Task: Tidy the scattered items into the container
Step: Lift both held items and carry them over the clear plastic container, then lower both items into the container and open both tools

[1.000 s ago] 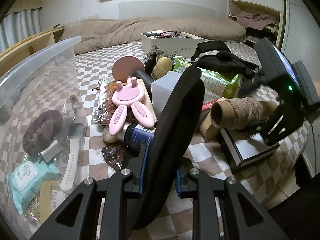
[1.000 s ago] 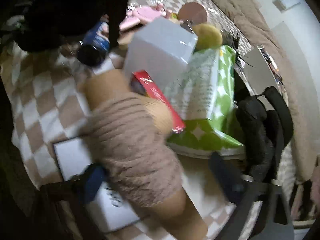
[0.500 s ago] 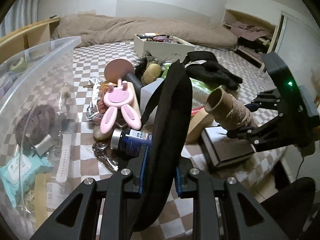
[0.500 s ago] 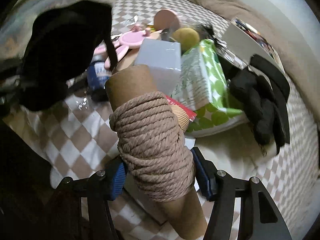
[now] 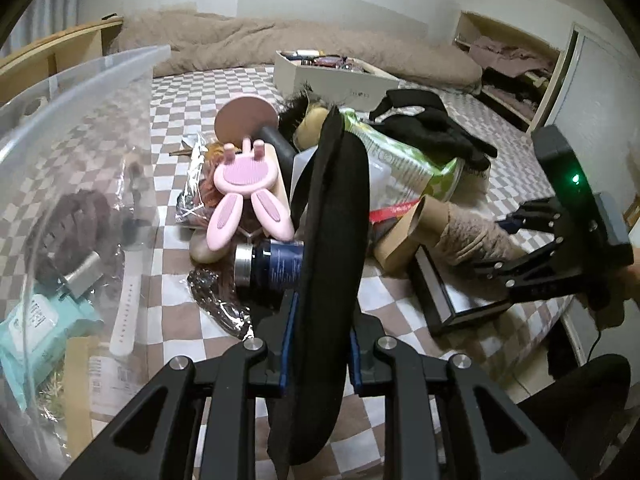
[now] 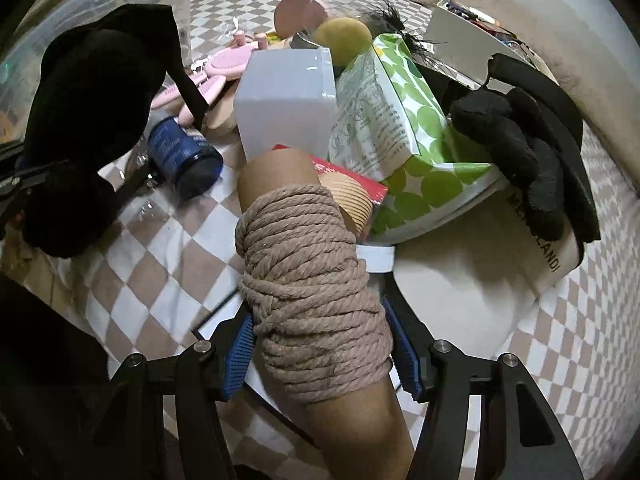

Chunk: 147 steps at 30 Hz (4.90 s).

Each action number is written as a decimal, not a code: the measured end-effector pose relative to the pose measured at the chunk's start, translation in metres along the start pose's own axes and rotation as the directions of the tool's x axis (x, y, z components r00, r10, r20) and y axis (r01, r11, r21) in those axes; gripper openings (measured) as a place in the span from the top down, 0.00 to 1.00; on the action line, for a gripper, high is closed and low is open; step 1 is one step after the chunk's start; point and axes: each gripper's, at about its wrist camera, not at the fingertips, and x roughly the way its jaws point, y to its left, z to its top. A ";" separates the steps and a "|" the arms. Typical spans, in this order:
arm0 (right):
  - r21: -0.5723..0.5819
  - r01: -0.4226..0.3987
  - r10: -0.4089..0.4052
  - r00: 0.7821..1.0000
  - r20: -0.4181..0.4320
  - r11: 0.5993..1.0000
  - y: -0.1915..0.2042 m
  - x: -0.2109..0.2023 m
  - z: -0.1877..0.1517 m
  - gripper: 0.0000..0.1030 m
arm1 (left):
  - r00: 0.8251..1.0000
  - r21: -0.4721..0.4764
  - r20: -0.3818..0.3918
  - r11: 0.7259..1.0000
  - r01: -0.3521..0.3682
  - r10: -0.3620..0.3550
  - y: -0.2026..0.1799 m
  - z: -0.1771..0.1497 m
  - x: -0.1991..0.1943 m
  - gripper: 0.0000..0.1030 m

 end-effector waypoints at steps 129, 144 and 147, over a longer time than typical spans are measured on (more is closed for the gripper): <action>0.287 -0.528 0.469 0.847 0.252 0.800 0.192 -0.045 0.248 0.43 | 0.765 -0.056 0.076 0.769 -0.637 0.640 0.203 0.086 -0.140 0.18; 0.262 -0.076 0.023 0.979 0.202 0.962 0.210 -0.064 0.247 0.29 | 0.773 -0.090 0.077 0.777 -0.623 0.630 0.208 0.085 -0.146 0.18; 0.236 -0.058 0.003 0.974 0.228 0.970 0.209 -0.072 0.247 0.28 | 0.780 -0.103 0.075 0.783 -0.614 0.622 0.211 0.084 -0.148 0.18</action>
